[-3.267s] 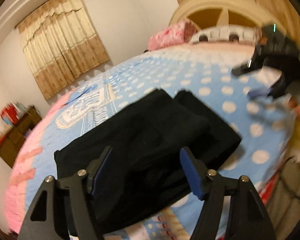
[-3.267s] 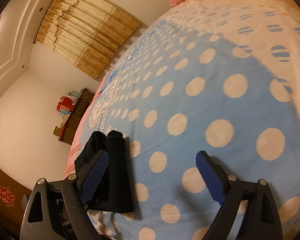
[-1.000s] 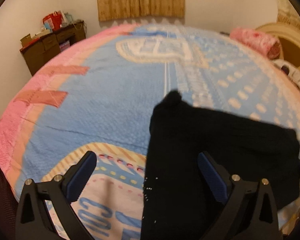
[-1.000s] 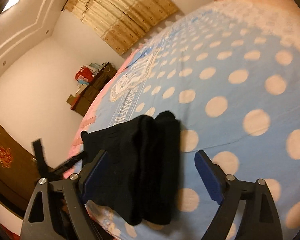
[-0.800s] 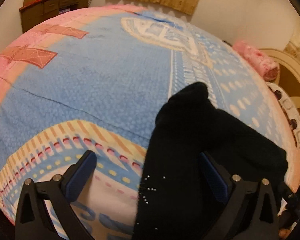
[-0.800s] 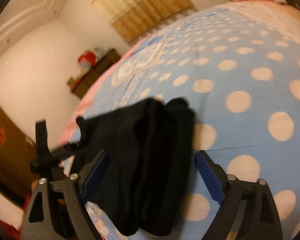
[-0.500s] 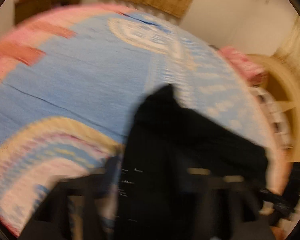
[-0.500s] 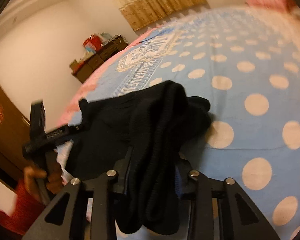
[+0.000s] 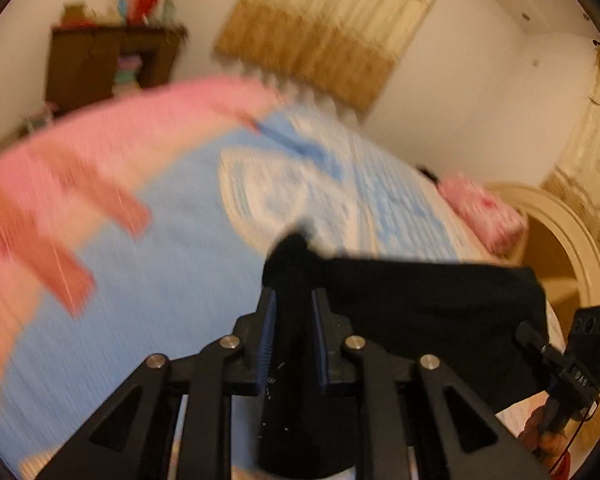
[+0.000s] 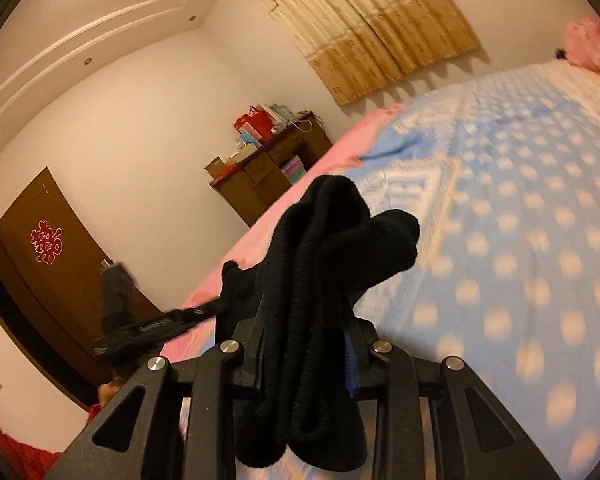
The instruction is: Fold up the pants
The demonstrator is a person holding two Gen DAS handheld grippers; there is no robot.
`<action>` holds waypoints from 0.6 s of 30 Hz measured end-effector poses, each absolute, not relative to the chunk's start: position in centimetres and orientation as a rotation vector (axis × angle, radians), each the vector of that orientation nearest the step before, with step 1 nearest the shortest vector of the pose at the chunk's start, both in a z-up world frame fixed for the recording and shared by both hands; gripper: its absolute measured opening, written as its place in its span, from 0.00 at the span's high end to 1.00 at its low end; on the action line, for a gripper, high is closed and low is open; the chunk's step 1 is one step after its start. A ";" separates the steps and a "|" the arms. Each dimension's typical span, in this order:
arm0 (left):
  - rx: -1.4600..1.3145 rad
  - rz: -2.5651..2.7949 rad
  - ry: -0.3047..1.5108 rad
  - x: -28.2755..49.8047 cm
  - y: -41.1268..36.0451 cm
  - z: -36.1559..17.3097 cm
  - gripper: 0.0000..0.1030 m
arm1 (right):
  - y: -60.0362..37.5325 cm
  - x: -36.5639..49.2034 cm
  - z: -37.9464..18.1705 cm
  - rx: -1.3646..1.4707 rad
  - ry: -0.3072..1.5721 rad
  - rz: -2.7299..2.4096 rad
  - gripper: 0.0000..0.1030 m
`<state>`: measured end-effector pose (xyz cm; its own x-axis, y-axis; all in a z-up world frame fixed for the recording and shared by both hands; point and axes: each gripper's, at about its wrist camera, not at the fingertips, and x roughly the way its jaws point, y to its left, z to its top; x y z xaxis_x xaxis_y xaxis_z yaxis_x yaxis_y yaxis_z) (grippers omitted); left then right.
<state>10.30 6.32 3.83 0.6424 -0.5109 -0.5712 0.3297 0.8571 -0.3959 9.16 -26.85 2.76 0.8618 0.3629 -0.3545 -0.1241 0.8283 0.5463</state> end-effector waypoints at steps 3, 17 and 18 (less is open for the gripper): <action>-0.238 -0.367 0.672 13.9 6.8 4.4 0.81 | -27.5 14.6 2.1 0.468 0.469 0.273 0.71; -0.345 -0.595 1.000 15.9 1.8 -5.2 0.50 | -36.6 20.6 -9.9 0.655 0.670 0.084 0.59; -0.329 -0.587 1.004 15.9 1.1 -5.5 0.46 | -37.0 20.5 -10.1 0.672 0.670 0.083 0.53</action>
<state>15.94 1.13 -5.54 0.4017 -0.6003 -0.6915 0.3080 0.7997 -0.5153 20.53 -36.98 -10.13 0.7886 0.2794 -0.5478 0.1381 0.7877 0.6004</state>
